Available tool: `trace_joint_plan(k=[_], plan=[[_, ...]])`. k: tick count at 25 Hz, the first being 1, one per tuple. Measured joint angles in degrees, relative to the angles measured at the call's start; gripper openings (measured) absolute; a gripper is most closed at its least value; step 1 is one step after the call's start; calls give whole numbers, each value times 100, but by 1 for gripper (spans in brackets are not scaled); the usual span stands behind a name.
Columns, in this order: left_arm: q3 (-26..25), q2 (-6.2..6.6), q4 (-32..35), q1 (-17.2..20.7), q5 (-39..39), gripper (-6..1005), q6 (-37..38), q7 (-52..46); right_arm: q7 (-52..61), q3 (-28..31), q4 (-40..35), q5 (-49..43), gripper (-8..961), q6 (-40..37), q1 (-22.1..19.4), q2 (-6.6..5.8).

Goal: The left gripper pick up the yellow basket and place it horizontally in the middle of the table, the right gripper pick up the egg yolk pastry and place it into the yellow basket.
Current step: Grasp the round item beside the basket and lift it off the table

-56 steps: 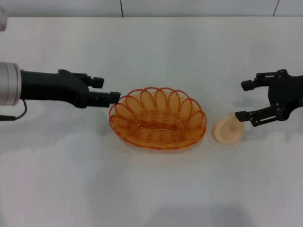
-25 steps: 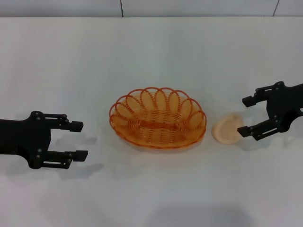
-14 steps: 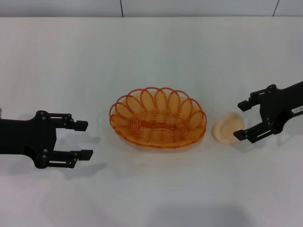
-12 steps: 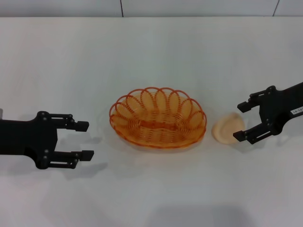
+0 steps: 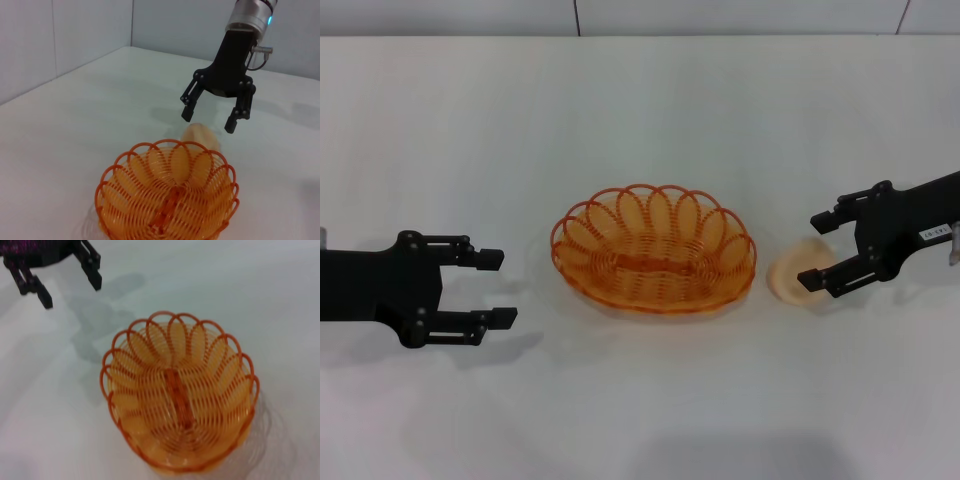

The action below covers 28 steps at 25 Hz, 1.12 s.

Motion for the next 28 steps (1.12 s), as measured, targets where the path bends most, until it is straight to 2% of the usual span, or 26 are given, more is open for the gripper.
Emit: trace_joint_plan(k=[13,18,28], plan=[[6,-32,-6,-46,62,701,-8,-11,37,-140,419,106,831,493,94,4],[-5,-33,-5,-46,69,701,-8,-15,13,-140,502,113,659,518,98,4],[-14,-39,30,-46,69,700,-7,0,2,-315,512,109,448,576,87,4]])
